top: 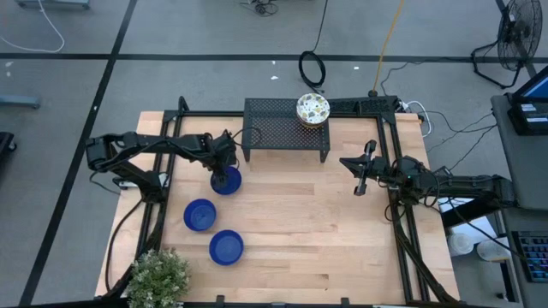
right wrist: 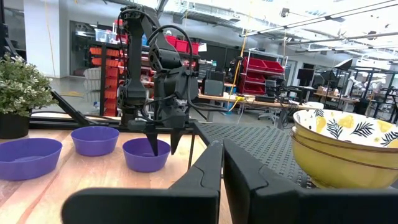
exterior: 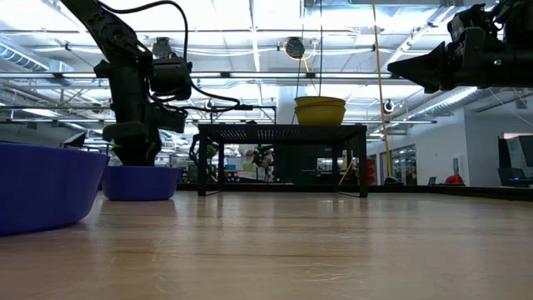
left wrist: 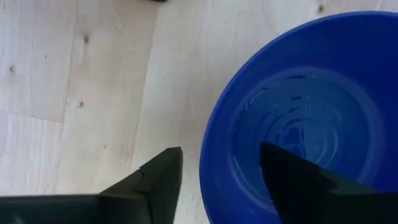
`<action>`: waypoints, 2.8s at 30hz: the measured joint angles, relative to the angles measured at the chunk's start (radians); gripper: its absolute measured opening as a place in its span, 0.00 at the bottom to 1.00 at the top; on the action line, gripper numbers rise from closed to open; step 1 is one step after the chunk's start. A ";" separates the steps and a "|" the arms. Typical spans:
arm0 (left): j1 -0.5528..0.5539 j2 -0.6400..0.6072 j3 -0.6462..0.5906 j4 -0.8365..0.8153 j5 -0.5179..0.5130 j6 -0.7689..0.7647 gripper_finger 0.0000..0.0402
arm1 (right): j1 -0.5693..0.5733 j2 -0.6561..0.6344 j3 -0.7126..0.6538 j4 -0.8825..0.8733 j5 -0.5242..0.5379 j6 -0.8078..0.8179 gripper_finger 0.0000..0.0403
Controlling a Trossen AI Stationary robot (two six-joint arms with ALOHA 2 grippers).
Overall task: Pick & Place Mini bowls
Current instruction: Put the top blue bowl on the shelf
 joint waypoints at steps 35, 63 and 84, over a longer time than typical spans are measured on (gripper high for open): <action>0.000 -0.001 0.001 0.008 -0.004 -0.037 0.12 | 0.000 0.000 0.000 0.000 0.000 0.000 0.00; -0.004 -0.078 0.001 0.027 -0.019 -0.063 0.04 | 0.000 0.000 0.000 0.000 0.000 0.000 0.00; -0.051 -0.503 0.211 0.046 0.004 -0.451 0.03 | 0.000 0.000 0.000 0.000 0.000 0.000 0.00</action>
